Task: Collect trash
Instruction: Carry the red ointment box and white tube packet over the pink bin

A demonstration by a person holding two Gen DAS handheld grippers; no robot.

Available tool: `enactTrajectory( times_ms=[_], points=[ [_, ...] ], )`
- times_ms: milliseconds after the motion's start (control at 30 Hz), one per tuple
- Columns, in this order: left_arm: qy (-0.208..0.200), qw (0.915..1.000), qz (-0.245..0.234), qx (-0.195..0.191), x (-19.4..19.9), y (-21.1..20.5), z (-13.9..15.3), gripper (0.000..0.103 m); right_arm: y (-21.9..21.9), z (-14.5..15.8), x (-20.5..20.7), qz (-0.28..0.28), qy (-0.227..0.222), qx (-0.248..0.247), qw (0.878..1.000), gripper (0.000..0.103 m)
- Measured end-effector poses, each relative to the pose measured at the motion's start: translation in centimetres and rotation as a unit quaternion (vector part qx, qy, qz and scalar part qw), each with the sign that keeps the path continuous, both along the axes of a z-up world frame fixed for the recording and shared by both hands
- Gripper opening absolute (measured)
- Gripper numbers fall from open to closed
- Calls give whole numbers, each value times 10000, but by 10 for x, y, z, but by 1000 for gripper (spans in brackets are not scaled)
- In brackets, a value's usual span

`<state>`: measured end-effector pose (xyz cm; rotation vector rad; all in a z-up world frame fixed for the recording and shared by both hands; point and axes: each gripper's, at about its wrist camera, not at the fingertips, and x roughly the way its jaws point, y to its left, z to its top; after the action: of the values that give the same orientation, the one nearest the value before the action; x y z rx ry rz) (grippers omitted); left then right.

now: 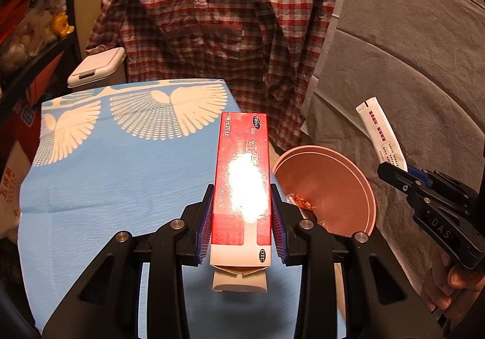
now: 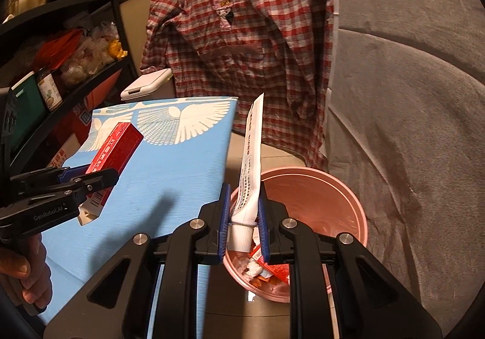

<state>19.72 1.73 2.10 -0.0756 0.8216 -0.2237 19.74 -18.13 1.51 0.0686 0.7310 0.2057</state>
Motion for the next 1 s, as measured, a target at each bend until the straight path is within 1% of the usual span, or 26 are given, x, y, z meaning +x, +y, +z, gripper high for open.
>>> enactTrajectory(
  times_ms=[167, 367, 567, 733, 1000],
  points=[
    [-7, 10000, -54, -15, 5, -15, 1, 34, -14, 2, 4, -164, 21, 76, 9998, 17],
    [-11, 9998, -177, -52, 12, -39, 1, 34, -33, -4, 10, -392, 150, 92, 9991, 17],
    [82, 9994, -330, -58, 21, -64, -8, 34, -49, -9, 15, -615, 272, 128, 9977, 17],
    [172, 9987, -471, -31, 30, -86, -18, 34, -57, -17, 22, -698, 421, 209, 9965, 17],
    [267, 9982, -530, -20, 42, -104, -31, 34, -61, -24, 29, -749, 555, 287, 9952, 17]
  ],
)
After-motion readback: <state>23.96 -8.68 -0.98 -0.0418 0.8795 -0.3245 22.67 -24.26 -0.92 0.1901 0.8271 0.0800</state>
